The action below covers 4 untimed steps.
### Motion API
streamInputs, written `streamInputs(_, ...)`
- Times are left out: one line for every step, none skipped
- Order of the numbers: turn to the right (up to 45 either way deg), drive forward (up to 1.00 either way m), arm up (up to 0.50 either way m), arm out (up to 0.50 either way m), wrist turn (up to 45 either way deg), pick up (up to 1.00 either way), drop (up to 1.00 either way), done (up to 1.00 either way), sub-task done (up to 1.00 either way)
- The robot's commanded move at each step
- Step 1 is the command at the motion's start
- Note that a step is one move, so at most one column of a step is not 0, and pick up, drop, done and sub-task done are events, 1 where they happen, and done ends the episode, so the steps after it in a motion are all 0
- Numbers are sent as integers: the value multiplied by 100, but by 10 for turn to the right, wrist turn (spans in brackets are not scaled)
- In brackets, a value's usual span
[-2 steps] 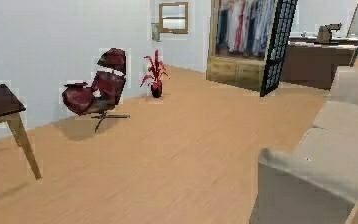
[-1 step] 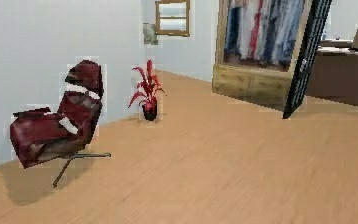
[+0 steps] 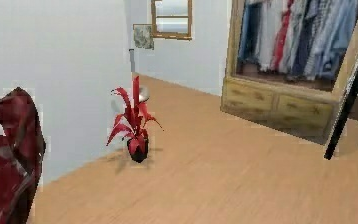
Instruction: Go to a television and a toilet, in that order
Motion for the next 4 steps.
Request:
streamInputs(0,100,0,0,0,0,0,0,0)
streamInputs(30,0,0,0,0,0,0,0,0)
streamInputs(270,0,0,0,0,0,0,0,0)
streamInputs(0,75,0,0,0,0,0,0,0)
